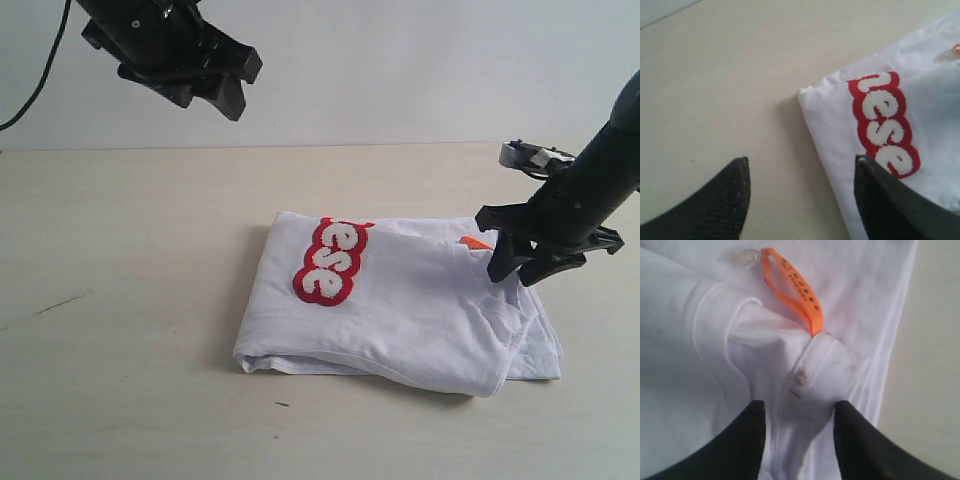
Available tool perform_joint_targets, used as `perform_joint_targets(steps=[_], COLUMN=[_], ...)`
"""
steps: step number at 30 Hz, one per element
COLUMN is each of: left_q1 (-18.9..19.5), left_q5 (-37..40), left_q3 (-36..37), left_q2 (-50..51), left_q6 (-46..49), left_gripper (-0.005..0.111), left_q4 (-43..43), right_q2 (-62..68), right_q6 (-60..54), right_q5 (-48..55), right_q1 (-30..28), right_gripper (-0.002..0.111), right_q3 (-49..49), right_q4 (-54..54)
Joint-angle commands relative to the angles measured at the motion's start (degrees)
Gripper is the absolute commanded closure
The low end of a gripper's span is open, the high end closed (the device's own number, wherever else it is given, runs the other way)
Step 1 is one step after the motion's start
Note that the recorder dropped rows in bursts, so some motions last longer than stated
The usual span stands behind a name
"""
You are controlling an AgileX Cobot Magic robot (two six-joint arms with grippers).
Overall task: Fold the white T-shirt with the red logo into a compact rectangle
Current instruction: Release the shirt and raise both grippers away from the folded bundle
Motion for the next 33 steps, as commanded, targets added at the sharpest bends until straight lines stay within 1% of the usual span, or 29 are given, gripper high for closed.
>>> perform_joint_targets(steps=[1, 4, 6, 7, 10, 11, 12, 13, 15, 17, 19, 22, 23, 24, 25, 26, 27, 28, 29, 31, 33], left_q1=[0.89, 1.42, 1.71, 1.81, 1.87, 1.87, 1.87, 1.87, 1.87, 1.87, 1.87, 1.87, 1.87, 1.87, 1.87, 1.87, 1.87, 1.87, 1.87, 1.87, 1.87], left_q5=[-2.87, -3.28, -3.40, -3.60, -3.61, -3.61, -3.75, -4.02, -4.58, -4.61, -4.88, -5.72, -5.72, -5.72, -5.72, -6.04, -6.68, -6.96, -7.44, -7.44, -7.58], left_q3=[3.62, 4.30, 4.39, 4.44, 4.44, 4.44, 4.44, 4.44, 4.44, 4.44, 4.44, 4.44, 4.53, 5.00, 5.69, 6.18, 7.22, 7.73, 8.79, 9.77, 10.48], left_q2=[-1.92, -2.07, -2.07, -2.07, -2.07, -2.07, -2.07, -2.07, -2.07, -2.07, -2.07, -1.72, -1.60, -1.60, -1.60, -1.60, -1.60, -1.60, -1.60, -1.60, -1.60], left_q6=[0.40, 0.48, 0.48, 0.48, 1.37, 1.72, 1.87, 2.17, 2.29, 2.42, 3.52, 3.53, 3.53, 3.53, 3.53, 3.53, 3.53, 3.53, 3.96, 5.74, 7.37], left_gripper=[0.048, 0.048, 0.048, 0.048, 0.048, 0.050, 0.053, 0.061, 0.071, 0.072, 0.072, 0.072, 0.072, 0.072, 0.072, 0.072, 0.072, 0.072, 0.072, 0.072, 0.072], left_q4=[0.13, 0.13, 0.13, 0.13, 0.13, 0.06, 0.06, 0.06, 0.06, 0.06, 0.06, 0.06, 0.06, 0.06, 0.06, 0.06, 0.06, 0.06, -0.08, -0.46, -1.61], right_q2=[2.26, 2.88, 2.88, 2.88, 2.88, 2.88, 2.63, 1.78, -0.74, -3.68, -7.59, -7.96, -7.62, -7.01, -6.31, -5.92, -5.66, -5.56, -5.56, -5.56, -5.56], right_q6=[-1.22, -2.92, -4.94, -5.77, -7.58, -8.01, -8.44, -9.02, -12.60, -16.39, -22.17, -23.91, -24.65, -25.28, -25.04, -24.01, -21.66, -19.51, -15.38, -10.70, -9.42], right_q5=[-2.28, -2.43, -2.43, -2.43, -2.03, -1.56, -0.82, -0.48, -0.21, -1.03, -6.38, -14.17, -15.33, -17.24, -19.91, -21.58, -25.36, -27.22, -29.65, -29.03, -26.23], right_q1=[-0.15, -0.15, -0.15, -0.15, -0.15, -0.15, -0.15, -0.15, -0.15, -0.15, -0.15, -0.15, -0.15, -0.15, -0.15, -0.15, -0.15, -0.15, -0.15, -0.15, -0.01], right_gripper=[0.065, 0.065, 0.071, 0.075, 0.097, 0.105, 0.108, 0.108, 0.108, 0.108, 0.108, 0.108, 0.106, 0.101, 0.092, 0.087, 0.077, 0.073, 0.071, 0.072, 0.080], right_q3=[0.18, 0.18, -0.08, -0.31, -1.71, -2.24, -2.78, -3.82, -6.09, -8.18, -8.51, -8.51, -8.51, -8.51, -8.51, -8.51, -8.51, -8.51, -8.51, -8.51, -8.51], right_q4=[0.73, 2.48, 4.42, 5.21, 5.22, 5.22, 5.22, 5.22, 4.98, 3.87, 3.58, 1.82, 0.84, -1.75, -4.81, -6.02, -8.04, -9.06, -9.57, -8.48, -8.00])
